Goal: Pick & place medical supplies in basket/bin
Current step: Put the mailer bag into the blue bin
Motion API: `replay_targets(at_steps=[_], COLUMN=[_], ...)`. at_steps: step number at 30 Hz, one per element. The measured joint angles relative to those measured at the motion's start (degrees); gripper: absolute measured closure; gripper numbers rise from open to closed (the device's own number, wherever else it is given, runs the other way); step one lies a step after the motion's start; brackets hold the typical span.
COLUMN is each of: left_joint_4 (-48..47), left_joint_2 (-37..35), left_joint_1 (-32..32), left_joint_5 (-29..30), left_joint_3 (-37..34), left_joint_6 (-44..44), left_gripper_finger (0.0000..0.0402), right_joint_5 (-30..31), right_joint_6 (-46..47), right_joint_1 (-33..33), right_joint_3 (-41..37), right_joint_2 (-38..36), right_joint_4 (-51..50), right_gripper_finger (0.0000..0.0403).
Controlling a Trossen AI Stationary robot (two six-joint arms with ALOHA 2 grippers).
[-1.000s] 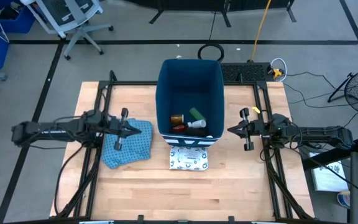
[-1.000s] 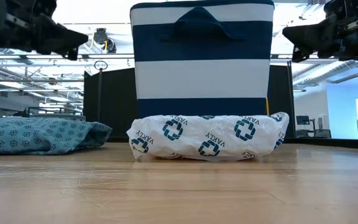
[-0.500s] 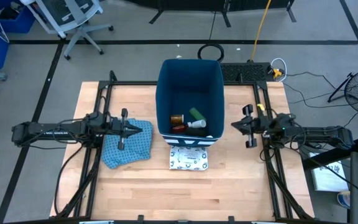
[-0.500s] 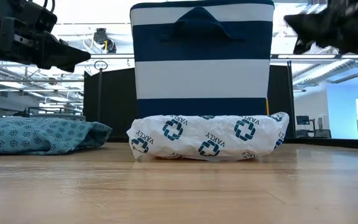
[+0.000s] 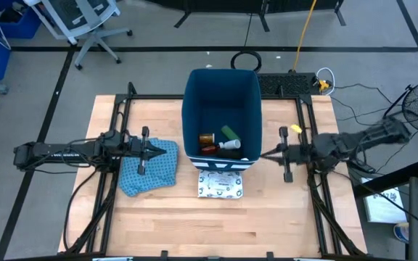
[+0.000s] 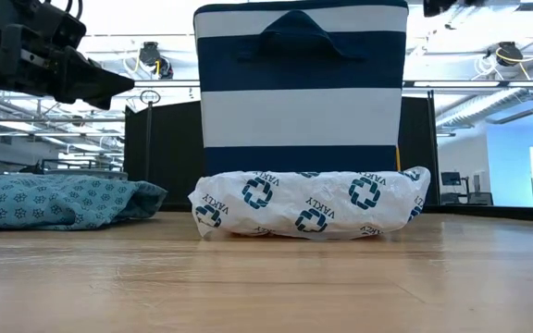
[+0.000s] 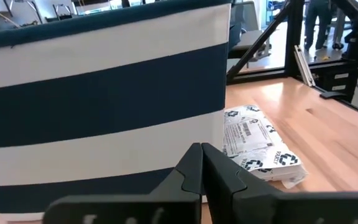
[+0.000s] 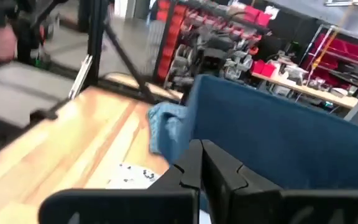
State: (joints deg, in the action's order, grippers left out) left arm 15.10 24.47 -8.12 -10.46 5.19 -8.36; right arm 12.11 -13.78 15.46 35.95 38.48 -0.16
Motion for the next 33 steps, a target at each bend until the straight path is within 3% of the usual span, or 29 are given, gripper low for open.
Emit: replay_targets(at_steps=[7, 11, 16, 22, 25, 33], left_joint_4=[0.0, 0.0, 0.1, 1.5, 2.1, 2.0], left_joint_2=[0.0, 0.0, 0.0, 0.0, 0.0, 0.0], left_joint_1=[0.0, 0.0, 0.0, 0.0, 0.0, 0.0], left_joint_5=[0.0, 0.0, -0.2, -0.1, -0.2, -0.1], left_joint_3=[0.0, 0.0, 0.0, 0.0, 0.0, 0.0], left_joint_6=[2.0, 3.2, 4.0, 4.3, 5.1, 5.2], left_gripper_finger=[0.0370, 0.0365, 0.0364, 0.0364, 0.0364, 0.0364], right_joint_5=[19.8, 28.2, 26.7, 23.7, 22.3, 17.9], right_joint_6=[-3.4, 5.8, 26.8, 54.0, 60.6, 69.7], right_joint_1=[15.8, 21.3, 25.3, 24.4, 24.5, 22.7], right_joint_3=[5.9, 7.3, 7.5, 4.3, 2.3, -4.2], right_joint_2=[14.0, 20.6, 25.6, 31.4, 34.9, 43.2], right_joint_4=[-1.5, -1.9, -0.9, -1.1, 1.3, 20.0], right_gripper_finger=[0.0403, 0.0403, 0.0403, 0.0402, 0.0394, 0.0356])
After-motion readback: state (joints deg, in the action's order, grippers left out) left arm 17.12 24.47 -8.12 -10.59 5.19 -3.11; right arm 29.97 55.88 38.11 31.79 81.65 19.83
